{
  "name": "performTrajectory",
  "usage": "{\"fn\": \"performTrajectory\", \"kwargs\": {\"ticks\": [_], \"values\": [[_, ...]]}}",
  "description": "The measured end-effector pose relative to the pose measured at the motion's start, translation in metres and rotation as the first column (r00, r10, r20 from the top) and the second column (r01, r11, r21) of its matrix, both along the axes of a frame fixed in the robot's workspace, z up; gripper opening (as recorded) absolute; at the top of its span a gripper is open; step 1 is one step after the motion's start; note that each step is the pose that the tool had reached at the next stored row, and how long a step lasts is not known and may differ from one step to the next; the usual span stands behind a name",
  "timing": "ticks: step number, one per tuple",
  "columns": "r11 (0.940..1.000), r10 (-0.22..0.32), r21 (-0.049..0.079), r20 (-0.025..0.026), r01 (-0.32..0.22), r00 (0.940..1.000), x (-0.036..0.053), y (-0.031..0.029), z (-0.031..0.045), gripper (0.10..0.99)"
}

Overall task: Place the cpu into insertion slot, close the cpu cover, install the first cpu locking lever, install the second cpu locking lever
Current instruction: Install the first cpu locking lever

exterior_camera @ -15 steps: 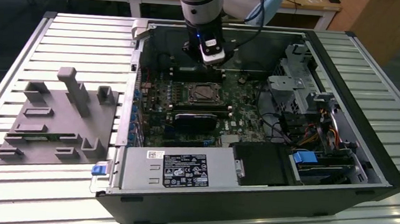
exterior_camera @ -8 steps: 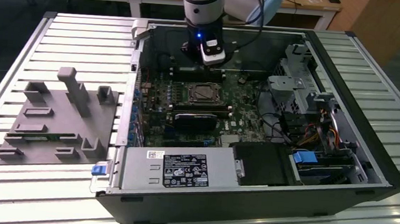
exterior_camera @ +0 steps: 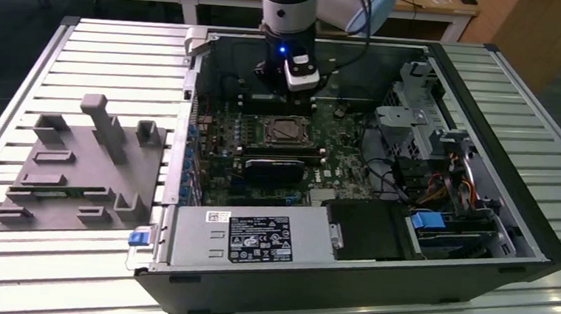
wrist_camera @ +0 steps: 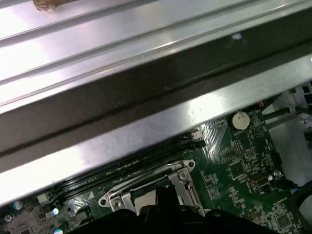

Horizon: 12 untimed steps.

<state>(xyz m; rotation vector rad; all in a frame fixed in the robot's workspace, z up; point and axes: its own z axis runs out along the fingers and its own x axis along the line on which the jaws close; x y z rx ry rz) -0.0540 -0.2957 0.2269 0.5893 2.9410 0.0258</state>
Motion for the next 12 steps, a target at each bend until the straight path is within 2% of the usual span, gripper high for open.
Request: {"fn": "performTrajectory", "kwargs": {"ticks": [4,12], "values": [[0.9999,0.0,-0.016,-0.0015,0.0,1.0,0.0004,-0.0045,0.0,0.102],[0.9998,-0.002,-0.019,-0.0131,0.001,0.9999,0.0005,-0.0214,-0.0003,0.102]]}}
